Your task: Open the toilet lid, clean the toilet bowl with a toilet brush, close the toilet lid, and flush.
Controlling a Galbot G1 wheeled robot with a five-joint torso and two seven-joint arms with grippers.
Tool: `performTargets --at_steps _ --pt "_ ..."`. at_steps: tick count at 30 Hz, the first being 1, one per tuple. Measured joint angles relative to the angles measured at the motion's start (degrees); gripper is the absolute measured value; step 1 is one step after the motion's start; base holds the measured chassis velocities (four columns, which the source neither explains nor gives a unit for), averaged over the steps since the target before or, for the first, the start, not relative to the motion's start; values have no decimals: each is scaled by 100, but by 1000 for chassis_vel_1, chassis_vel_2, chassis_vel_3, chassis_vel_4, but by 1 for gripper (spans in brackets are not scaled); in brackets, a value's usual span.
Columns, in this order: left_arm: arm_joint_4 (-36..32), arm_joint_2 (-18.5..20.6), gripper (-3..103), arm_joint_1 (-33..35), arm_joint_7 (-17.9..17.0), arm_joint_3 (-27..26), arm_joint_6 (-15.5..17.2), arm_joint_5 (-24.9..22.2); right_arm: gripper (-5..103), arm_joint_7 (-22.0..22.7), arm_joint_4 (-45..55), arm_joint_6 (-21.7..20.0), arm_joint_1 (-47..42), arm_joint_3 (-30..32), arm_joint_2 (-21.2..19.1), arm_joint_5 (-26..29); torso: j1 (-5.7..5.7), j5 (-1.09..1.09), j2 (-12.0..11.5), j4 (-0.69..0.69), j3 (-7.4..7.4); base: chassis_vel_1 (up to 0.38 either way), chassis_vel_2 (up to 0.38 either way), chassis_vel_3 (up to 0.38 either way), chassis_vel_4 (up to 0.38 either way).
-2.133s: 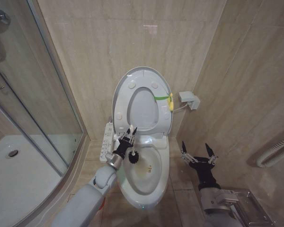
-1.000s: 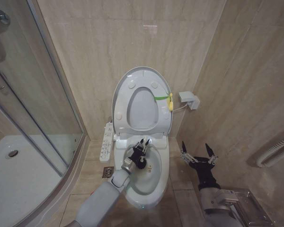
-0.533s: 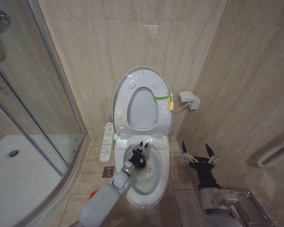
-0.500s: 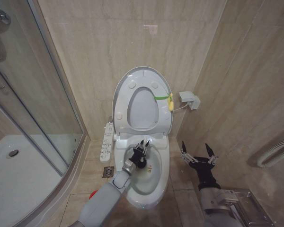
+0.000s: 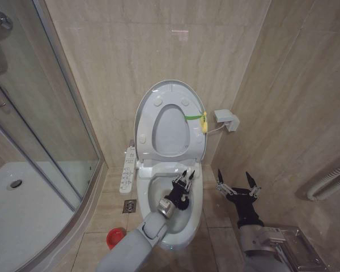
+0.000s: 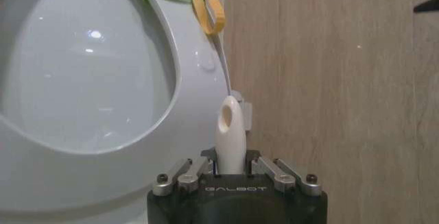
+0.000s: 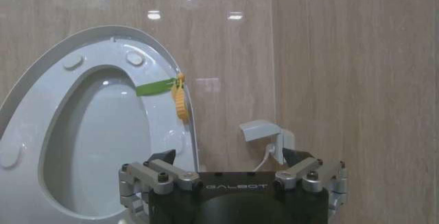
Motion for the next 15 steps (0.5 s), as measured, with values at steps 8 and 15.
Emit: performTargets --at_steps 8,15 --pt "792 20 25 -161 107 -224 -254 11 100 0 0 0 0 0 0 0 0 0 0 0 0 0 0 0 0" --pt "1462 -124 25 -539 126 -429 -467 25 100 -1 0 0 0 0 0 0 1 0 -1 0 1 0 0 0 0"
